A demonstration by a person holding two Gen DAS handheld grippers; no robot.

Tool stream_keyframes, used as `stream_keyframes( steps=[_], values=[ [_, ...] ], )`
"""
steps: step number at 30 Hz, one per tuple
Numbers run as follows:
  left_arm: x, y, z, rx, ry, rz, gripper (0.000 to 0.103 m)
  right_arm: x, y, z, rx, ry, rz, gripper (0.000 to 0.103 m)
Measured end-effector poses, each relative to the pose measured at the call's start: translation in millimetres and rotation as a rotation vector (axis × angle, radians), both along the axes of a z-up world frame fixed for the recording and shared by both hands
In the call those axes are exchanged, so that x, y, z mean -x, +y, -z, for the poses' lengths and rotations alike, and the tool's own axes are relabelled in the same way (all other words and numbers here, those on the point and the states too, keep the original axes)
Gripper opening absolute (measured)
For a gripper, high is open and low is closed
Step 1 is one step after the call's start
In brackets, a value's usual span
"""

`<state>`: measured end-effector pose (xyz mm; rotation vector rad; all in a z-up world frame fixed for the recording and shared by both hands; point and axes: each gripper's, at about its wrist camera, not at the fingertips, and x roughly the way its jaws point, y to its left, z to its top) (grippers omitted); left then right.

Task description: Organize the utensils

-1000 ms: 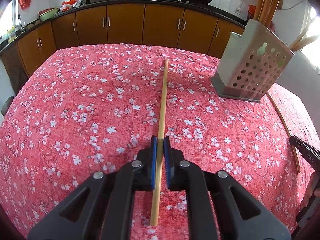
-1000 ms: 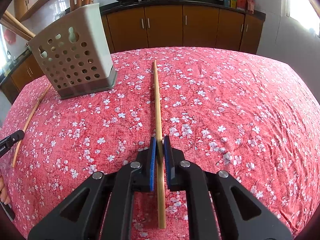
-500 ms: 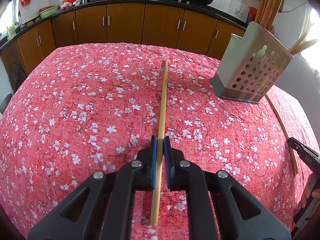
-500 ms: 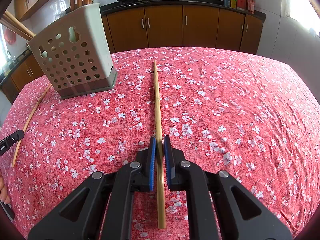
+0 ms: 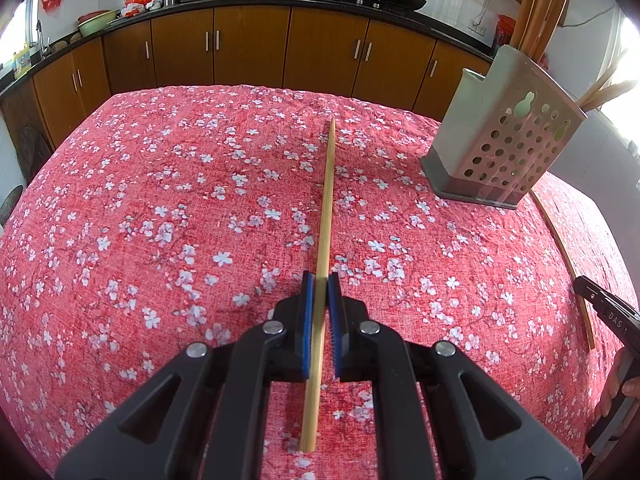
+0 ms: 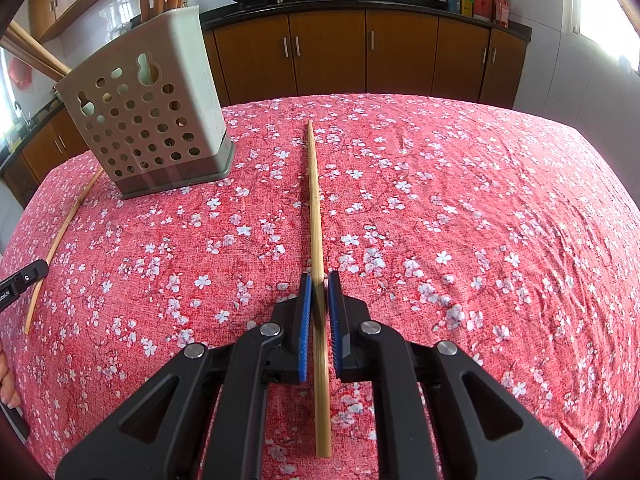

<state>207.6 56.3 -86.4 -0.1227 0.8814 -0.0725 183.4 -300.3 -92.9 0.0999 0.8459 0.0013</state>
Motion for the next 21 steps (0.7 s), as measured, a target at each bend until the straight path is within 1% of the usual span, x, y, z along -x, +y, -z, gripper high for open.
stream_keyframes(
  steps=[21],
  values=[
    [0.4, -4.0, -1.3, 0.011, 0.003, -0.008, 0.01, -0.1, 0.5, 0.0, 0.001, 0.0, 0.001, 0.01]
  ],
)
